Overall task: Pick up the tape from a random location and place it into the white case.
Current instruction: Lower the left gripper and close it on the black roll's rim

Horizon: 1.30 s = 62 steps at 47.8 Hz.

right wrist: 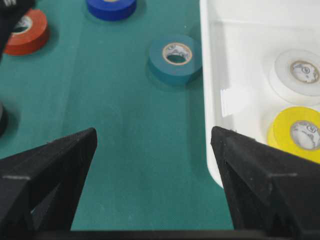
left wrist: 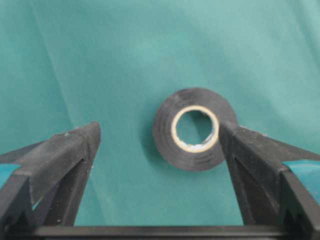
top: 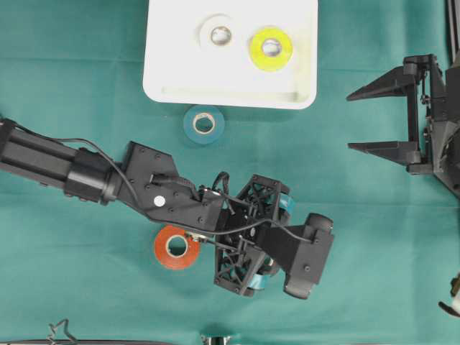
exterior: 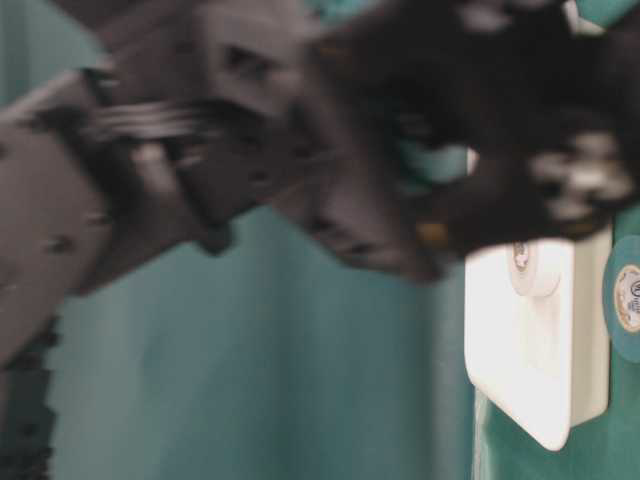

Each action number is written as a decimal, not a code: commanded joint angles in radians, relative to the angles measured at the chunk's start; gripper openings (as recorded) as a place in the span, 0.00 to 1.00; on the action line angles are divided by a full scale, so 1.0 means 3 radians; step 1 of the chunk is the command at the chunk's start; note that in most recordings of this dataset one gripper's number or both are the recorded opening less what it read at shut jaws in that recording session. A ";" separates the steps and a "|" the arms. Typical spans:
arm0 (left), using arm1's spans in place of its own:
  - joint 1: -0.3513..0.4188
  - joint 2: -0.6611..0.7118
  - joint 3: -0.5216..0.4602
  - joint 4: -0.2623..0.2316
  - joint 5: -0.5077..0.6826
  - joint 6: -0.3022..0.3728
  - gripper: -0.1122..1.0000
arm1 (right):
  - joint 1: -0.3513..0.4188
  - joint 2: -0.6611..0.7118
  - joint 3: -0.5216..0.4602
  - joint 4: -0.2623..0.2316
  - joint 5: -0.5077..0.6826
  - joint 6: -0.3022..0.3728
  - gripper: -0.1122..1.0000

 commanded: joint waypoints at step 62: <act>-0.0036 0.0419 -0.0046 0.0015 -0.0092 0.0010 0.27 | -0.0015 0.0072 -0.0082 -0.0015 -0.0010 -0.0005 0.89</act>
